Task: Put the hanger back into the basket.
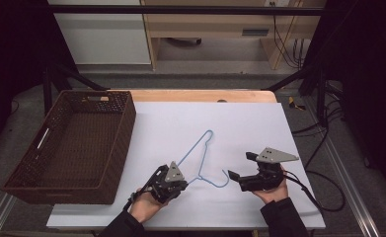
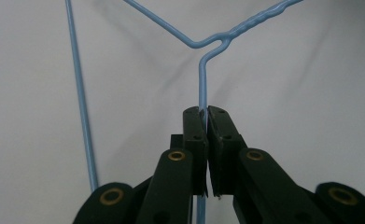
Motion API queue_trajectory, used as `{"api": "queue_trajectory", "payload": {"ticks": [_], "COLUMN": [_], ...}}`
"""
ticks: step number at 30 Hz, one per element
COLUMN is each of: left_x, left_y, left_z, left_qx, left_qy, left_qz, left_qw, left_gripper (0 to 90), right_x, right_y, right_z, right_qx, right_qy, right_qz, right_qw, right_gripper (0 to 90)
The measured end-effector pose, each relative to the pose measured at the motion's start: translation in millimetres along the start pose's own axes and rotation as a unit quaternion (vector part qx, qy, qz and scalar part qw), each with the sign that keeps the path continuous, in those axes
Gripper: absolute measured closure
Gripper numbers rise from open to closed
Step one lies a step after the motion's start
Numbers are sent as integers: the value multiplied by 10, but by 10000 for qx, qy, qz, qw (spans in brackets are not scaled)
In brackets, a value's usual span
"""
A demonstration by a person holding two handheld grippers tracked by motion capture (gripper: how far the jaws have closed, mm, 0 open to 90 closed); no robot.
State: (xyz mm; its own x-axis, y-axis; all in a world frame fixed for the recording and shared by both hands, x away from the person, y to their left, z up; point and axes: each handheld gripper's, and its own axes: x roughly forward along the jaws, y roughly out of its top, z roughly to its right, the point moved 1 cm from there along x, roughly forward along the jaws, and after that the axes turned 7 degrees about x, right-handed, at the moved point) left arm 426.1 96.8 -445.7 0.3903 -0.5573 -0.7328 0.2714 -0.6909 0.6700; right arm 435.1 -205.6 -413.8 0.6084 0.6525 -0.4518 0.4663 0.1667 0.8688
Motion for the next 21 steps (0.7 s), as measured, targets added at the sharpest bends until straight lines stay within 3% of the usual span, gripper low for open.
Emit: {"api": "queue_trajectory", "payload": {"ticks": [11, 21], "left_x": [-156, -192], "left_y": [2, 2], "left_z": [-102, -131], "left_qx": [-216, -261], "left_qy": [102, 146], "left_qz": [234, 271], "left_qw": [9994, 9992], "left_gripper": [867, 868], "right_x": [26, 209], "right_y": [-14, -69], "right_z": [-7, -121], "right_qx": [3, -82], "right_qy": [6, 293], "right_qz": [-35, -270], "right_qw": [10000, 9992], "right_gripper": [80, 100]}}
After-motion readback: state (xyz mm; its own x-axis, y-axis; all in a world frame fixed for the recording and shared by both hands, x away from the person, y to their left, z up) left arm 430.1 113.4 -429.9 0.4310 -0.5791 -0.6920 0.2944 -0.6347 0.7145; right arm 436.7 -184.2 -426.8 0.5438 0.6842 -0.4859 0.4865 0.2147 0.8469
